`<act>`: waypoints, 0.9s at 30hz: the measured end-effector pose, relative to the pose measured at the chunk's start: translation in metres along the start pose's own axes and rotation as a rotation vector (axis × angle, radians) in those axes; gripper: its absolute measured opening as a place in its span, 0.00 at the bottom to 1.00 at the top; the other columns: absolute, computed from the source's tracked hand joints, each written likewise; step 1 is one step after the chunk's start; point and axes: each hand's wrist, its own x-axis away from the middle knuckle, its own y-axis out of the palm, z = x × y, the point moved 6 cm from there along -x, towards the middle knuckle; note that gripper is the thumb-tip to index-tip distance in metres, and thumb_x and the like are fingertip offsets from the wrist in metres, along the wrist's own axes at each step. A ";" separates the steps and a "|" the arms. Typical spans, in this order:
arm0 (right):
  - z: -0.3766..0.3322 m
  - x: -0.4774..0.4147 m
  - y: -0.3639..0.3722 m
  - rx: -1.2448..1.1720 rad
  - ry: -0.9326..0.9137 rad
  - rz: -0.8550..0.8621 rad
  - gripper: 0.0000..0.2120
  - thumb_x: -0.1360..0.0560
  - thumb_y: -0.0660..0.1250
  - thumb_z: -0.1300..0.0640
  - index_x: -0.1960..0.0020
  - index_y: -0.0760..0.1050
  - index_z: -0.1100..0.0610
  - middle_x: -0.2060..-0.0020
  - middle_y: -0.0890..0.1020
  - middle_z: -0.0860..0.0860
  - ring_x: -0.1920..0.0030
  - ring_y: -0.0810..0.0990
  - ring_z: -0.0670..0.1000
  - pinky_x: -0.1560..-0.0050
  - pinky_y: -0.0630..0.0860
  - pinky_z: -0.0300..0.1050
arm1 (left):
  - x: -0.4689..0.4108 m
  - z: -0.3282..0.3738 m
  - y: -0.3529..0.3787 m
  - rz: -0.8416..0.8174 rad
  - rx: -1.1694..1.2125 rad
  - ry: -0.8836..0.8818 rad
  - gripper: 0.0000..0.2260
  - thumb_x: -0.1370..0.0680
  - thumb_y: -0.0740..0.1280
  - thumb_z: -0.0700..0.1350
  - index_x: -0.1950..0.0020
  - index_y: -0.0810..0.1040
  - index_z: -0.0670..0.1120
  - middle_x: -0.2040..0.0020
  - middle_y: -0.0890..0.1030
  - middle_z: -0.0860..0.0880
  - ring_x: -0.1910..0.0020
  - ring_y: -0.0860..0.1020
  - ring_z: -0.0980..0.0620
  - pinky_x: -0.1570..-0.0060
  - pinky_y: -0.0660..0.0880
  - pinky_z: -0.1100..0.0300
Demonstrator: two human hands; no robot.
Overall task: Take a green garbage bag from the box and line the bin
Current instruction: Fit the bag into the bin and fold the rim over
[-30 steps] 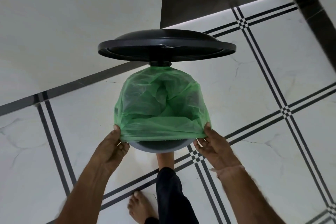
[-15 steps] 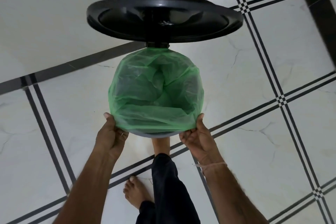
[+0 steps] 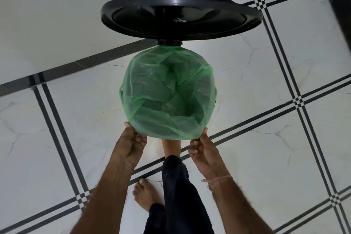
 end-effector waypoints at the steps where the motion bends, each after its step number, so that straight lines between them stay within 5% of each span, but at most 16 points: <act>1: 0.000 -0.005 -0.001 -0.011 0.001 0.026 0.07 0.17 0.63 0.54 0.46 0.79 0.54 0.63 0.81 0.47 0.73 0.74 0.41 0.76 0.68 0.34 | -0.002 0.000 0.000 0.008 -0.002 0.003 0.10 0.18 0.66 0.50 0.52 0.81 0.45 0.56 0.85 0.51 0.62 0.84 0.58 0.62 0.82 0.64; 5: -0.011 -0.020 0.010 -0.020 -0.024 0.122 0.08 0.16 0.61 0.63 0.44 0.79 0.57 0.56 0.81 0.51 0.71 0.78 0.42 0.75 0.72 0.32 | -0.005 0.020 0.010 0.014 -0.098 0.072 0.18 0.17 0.61 0.59 0.50 0.80 0.47 0.62 0.85 0.53 0.66 0.85 0.56 0.61 0.83 0.58; 8: -0.027 -0.005 0.024 0.083 -0.115 0.225 0.08 0.17 0.63 0.63 0.50 0.80 0.59 0.53 0.83 0.53 0.59 0.82 0.49 0.64 0.80 0.37 | 0.004 0.040 0.022 0.001 -0.252 0.121 0.28 0.21 0.59 0.69 0.39 0.80 0.47 0.47 0.84 0.50 0.48 0.83 0.50 0.48 0.80 0.51; 11: -0.081 0.042 0.046 0.655 -0.800 0.499 0.03 0.18 0.66 0.59 0.47 0.77 0.58 0.49 0.80 0.52 0.48 0.80 0.55 0.51 0.77 0.43 | 0.011 0.062 0.035 0.098 -0.406 0.257 0.23 0.20 0.60 0.67 0.41 0.79 0.50 0.44 0.82 0.51 0.45 0.81 0.50 0.47 0.78 0.52; 13: -0.094 0.059 0.094 1.104 -1.251 0.303 0.08 0.18 0.67 0.58 0.40 0.76 0.58 0.44 0.77 0.50 0.47 0.79 0.55 0.49 0.77 0.45 | 0.012 0.079 0.049 0.150 -0.490 0.383 0.22 0.20 0.62 0.66 0.39 0.76 0.50 0.43 0.81 0.52 0.46 0.80 0.51 0.48 0.79 0.52; 16: -0.064 0.009 0.152 1.647 -0.981 -0.139 0.17 0.18 0.63 0.48 0.31 0.74 0.51 0.37 0.78 0.52 0.38 0.77 0.56 0.41 0.79 0.56 | 0.000 0.096 0.073 0.108 -0.657 0.487 0.21 0.20 0.63 0.66 0.44 0.80 0.49 0.47 0.84 0.50 0.50 0.82 0.51 0.52 0.79 0.55; 20: -0.025 -0.077 0.164 2.339 -0.616 -0.180 0.31 0.18 0.56 0.36 0.18 0.56 0.43 0.22 0.64 0.57 0.23 0.62 0.65 0.25 0.61 0.63 | -0.020 0.112 0.091 0.030 -0.693 0.559 0.24 0.21 0.67 0.64 0.51 0.80 0.42 0.54 0.84 0.45 0.56 0.83 0.49 0.56 0.83 0.54; 24: -0.016 -0.115 0.161 2.454 -0.502 -0.164 0.38 0.21 0.57 0.32 0.17 0.44 0.39 0.17 0.51 0.58 0.19 0.51 0.68 0.21 0.49 0.65 | -0.034 0.115 0.096 -0.081 -0.655 0.608 0.28 0.19 0.65 0.64 0.49 0.80 0.36 0.53 0.83 0.37 0.55 0.82 0.45 0.49 0.82 0.44; 27: -0.010 -0.130 0.163 2.497 -0.523 -0.226 0.43 0.22 0.61 0.32 0.16 0.43 0.45 0.16 0.47 0.54 0.17 0.48 0.61 0.20 0.44 0.59 | -0.036 0.115 0.099 -0.127 -0.614 0.667 0.29 0.17 0.62 0.62 0.51 0.77 0.33 0.57 0.80 0.34 0.59 0.79 0.43 0.56 0.80 0.46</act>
